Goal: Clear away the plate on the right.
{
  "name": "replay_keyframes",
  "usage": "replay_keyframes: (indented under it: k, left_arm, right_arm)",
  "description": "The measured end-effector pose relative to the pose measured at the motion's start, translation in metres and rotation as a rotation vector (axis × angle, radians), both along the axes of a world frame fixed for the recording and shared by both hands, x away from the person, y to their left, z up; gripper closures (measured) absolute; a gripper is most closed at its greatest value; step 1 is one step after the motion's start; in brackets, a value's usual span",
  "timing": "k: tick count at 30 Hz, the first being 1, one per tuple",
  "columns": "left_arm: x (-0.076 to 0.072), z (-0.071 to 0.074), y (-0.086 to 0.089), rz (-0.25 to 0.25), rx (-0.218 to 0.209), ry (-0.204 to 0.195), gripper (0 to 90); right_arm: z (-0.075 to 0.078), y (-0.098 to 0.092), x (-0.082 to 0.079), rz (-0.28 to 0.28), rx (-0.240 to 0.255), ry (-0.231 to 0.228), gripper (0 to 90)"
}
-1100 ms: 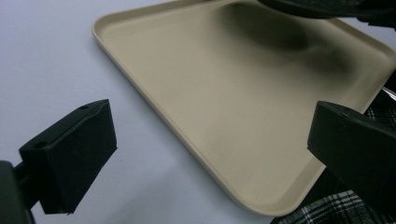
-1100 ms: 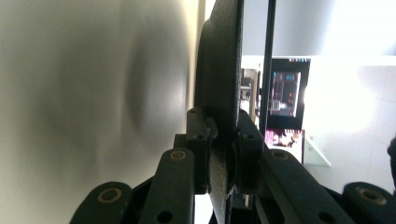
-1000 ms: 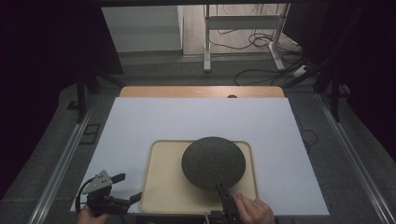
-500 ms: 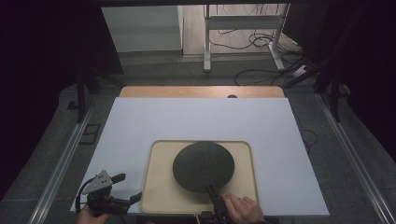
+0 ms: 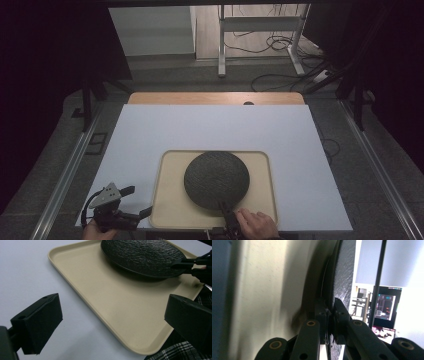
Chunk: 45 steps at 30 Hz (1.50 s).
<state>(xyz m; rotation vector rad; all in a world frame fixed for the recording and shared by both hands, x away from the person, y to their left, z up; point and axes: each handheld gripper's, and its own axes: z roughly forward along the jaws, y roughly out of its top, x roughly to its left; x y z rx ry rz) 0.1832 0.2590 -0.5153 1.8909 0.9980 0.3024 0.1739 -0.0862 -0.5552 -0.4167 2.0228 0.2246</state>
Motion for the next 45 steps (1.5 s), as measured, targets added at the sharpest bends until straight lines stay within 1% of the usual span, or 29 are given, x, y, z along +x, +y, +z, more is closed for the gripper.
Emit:
replay_keyframes:
  k: [2, 6, 9, 10, 11, 12, 13, 14, 15, 16, 17, 18, 19, 20, 21, 22, 23, 25, 26, 27, 29, 30, 31, 33, 34, 35, 36, 41, 45]
  left_arm:
    - [0.000, 0.000, 0.000, -0.001, 0.002, -0.001, 1.1]
    - [0.000, 0.000, -0.001, -0.002, 0.004, -0.001, 1.1]
    - [0.000, 0.000, 0.000, -0.001, 0.003, -0.001, 1.1]
    - [0.000, 0.000, 0.000, -0.002, 0.003, -0.001, 1.1]
    - [0.000, 0.000, 0.000, -0.002, 0.003, -0.001, 1.1]
    - [0.000, 0.000, 0.000, -0.002, 0.004, -0.001, 1.1]
    - [0.000, 0.000, 0.000, -0.002, 0.004, -0.002, 1.1]
    - [0.000, 0.000, 0.000, -0.002, 0.004, -0.002, 1.1]
    - [0.000, 0.000, 0.000, -0.002, 0.003, -0.001, 1.1]
    - [0.000, 0.000, 0.000, -0.002, 0.003, 0.000, 1.1]
    - [0.000, 0.000, 0.000, -0.001, 0.002, -0.001, 1.1]
    - [0.000, 0.000, 0.000, -0.002, 0.003, -0.001, 1.1]
    - [0.000, 0.000, -0.001, -0.003, 0.005, 0.001, 1.1]
    - [0.000, 0.000, -0.001, -0.003, 0.006, 0.002, 1.1]
    - [0.000, 0.000, -0.001, -0.002, 0.006, 0.003, 1.1]
    - [0.000, 0.000, -0.001, -0.003, 0.008, 0.004, 1.1]
    - [0.001, 0.000, -0.001, -0.005, 0.010, 0.004, 1.1]
    - [0.001, 0.000, -0.002, -0.005, 0.014, 0.004, 1.1]
    - [0.001, 0.000, -0.002, -0.005, 0.015, 0.005, 1.1]
    - [0.001, 0.000, -0.002, -0.005, 0.015, 0.005, 1.1]
    - [0.001, 0.000, -0.002, -0.005, 0.013, 0.005, 1.1]
    - [0.000, 0.000, -0.001, -0.004, 0.012, 0.004, 1.1]
    - [0.000, 0.000, -0.001, -0.004, 0.010, 0.003, 1.1]
    - [0.000, 0.000, -0.001, -0.002, 0.007, 0.003, 1.1]
    - [0.000, 0.000, -0.001, -0.003, 0.008, 0.003, 1.1]
    - [0.000, 0.000, -0.001, -0.003, 0.008, 0.002, 1.1]
    - [0.000, 0.000, -0.001, -0.002, 0.007, 0.001, 1.1]
    - [0.000, 0.000, 0.000, -0.002, 0.006, 0.000, 1.1]
    - [0.000, 0.000, 0.000, -0.002, 0.004, 0.001, 1.1]
  right_arm:
    - [-0.001, 0.000, 0.000, 0.000, -0.014, -0.001, 83.1]
    - [-0.002, -0.001, 0.001, -0.005, -0.005, 0.019, 80.2]
    - [-0.004, -0.001, 0.002, -0.011, -0.012, 0.038, 79.0]
    - [-0.004, -0.001, 0.002, -0.011, -0.008, 0.041, 78.5]
    - [-0.001, -0.001, 0.001, -0.030, -0.026, 0.051, 78.4]
    - [-0.003, -0.001, 0.003, -0.018, -0.001, 0.059, 78.0]
    - [-0.003, -0.002, 0.003, -0.021, 0.008, 0.064, 77.9]
    - [-0.002, -0.002, 0.004, -0.024, 0.011, 0.071, 77.8]
    - [-0.001, -0.001, 0.002, -0.045, -0.004, 0.067, 77.1]
    - [-0.002, -0.002, 0.005, -0.031, 0.011, 0.085, 76.5]
    - [-0.001, -0.002, 0.005, -0.043, 0.011, 0.091, 75.9]
    - [-0.002, -0.002, 0.006, -0.046, 0.022, 0.098, 75.2]
    - [-0.001, -0.003, 0.006, -0.046, 0.028, 0.099, 74.2]
    - [0.001, -0.003, 0.005, -0.067, 0.012, 0.089, 72.6]
    - [0.000, -0.003, 0.006, -0.053, 0.030, 0.102, 71.6]
    - [0.001, -0.003, 0.006, -0.057, 0.034, 0.108, 71.0]
    - [0.003, -0.003, 0.004, -0.077, 0.022, 0.098, 70.5]
    - [0.004, -0.003, 0.004, -0.079, 0.028, 0.099, 69.0]
    - [0.004, -0.003, 0.003, -0.089, 0.033, 0.067, 68.3]
    - [0.006, -0.002, 0.003, -0.084, 0.022, 0.063, 67.7]
    - [0.007, -0.003, 0.003, -0.087, 0.029, 0.067, 66.4]
    - [0.008, -0.003, 0.001, -0.098, 0.028, 0.075, 65.7]
    - [0.009, -0.003, 0.002, -0.086, 0.026, 0.069, 65.3]
    - [0.011, -0.004, 0.001, -0.088, 0.030, 0.073, 64.2]
    - [0.010, -0.005, 0.000, -0.089, 0.049, 0.068, 63.9]
    - [0.011, -0.005, 0.000, -0.097, 0.039, 0.074, 63.6]
    - [0.012, -0.005, 0.000, -0.092, 0.046, 0.065, 63.2]
    - [0.016, -0.008, -0.002, -0.101, 0.062, 0.080, 61.3]
    - [0.019, -0.010, -0.003, -0.103, 0.059, 0.093, 60.5]
